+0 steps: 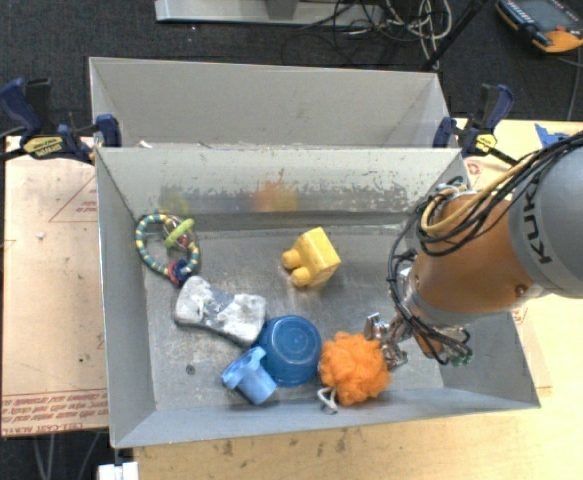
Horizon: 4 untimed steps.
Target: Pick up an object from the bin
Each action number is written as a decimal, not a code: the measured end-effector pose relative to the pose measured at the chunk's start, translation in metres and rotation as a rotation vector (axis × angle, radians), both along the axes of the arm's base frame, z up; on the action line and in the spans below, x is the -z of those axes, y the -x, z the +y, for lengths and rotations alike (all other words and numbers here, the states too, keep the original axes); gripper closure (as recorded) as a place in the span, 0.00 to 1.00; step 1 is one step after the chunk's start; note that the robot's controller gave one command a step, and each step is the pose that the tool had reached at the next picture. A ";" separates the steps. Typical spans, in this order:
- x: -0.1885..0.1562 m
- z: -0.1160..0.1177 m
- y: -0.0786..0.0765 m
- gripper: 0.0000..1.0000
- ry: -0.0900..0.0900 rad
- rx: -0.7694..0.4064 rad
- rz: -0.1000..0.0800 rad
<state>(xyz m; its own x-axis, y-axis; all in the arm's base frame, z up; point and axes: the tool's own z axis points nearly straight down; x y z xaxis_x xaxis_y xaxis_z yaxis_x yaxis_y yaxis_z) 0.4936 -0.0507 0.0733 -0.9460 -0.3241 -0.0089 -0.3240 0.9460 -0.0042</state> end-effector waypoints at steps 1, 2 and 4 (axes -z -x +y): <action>0.000 0.000 0.000 1.00 0.000 0.000 0.000; 0.000 0.000 0.000 1.00 0.000 0.000 0.000; 0.000 0.000 0.000 1.00 0.000 0.000 0.000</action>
Offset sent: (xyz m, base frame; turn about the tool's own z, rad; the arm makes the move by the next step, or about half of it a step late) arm 0.0000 0.0000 0.0000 0.0000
